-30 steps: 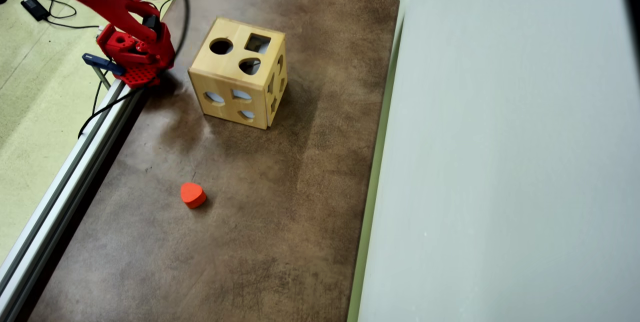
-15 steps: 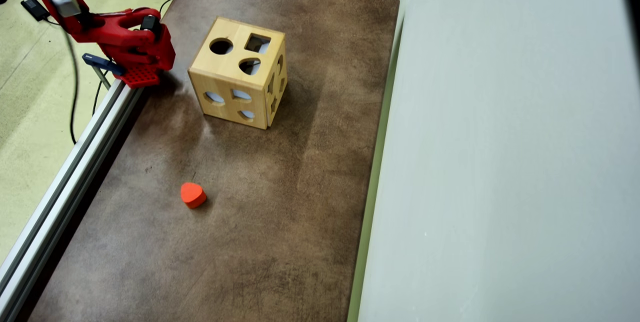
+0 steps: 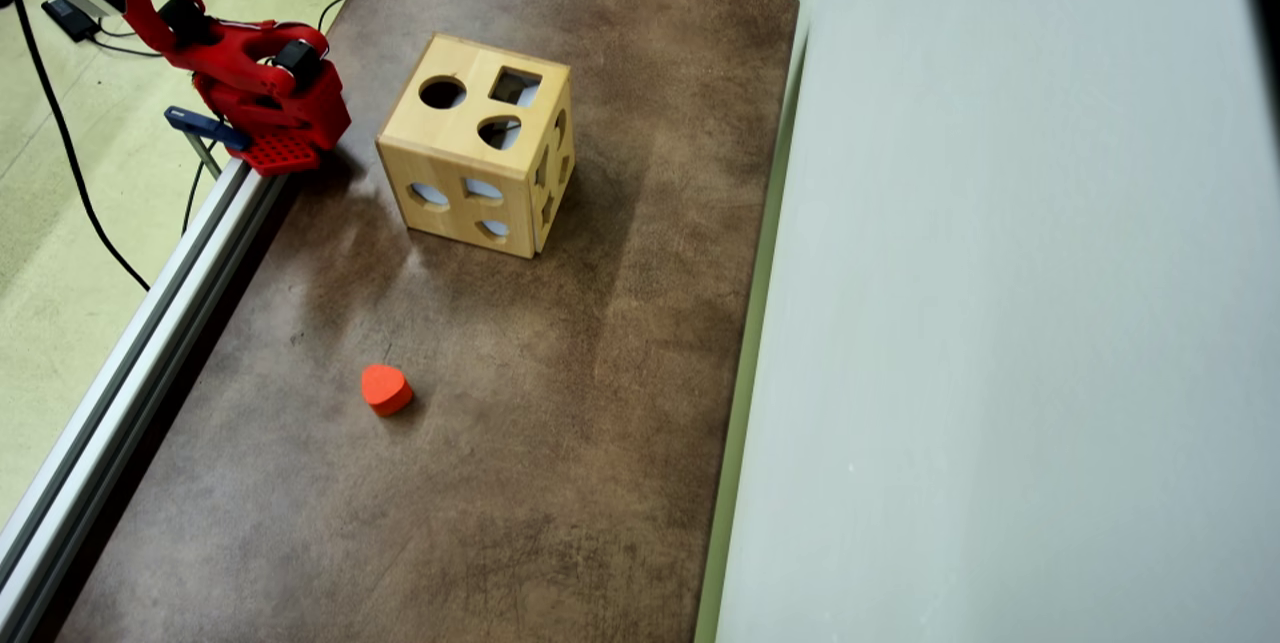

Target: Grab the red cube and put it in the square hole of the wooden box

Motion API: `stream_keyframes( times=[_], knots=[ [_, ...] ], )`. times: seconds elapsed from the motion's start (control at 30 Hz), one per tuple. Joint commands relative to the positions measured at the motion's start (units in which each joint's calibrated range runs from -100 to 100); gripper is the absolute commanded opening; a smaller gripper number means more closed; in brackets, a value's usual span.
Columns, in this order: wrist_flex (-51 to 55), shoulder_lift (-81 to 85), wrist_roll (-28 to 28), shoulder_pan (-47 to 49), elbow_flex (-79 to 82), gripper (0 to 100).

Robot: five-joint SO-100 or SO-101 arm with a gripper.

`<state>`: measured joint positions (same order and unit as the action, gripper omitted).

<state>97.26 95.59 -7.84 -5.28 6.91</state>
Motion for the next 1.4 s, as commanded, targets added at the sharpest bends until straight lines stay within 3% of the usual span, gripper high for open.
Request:
stream_keyframes(
  times=[0.0,1.37],
  knots=[
    [0.5,-0.3,0.6,-0.2,0.1,1],
    [0.5,-0.3,0.4,-0.2,0.3,3]
  ],
)
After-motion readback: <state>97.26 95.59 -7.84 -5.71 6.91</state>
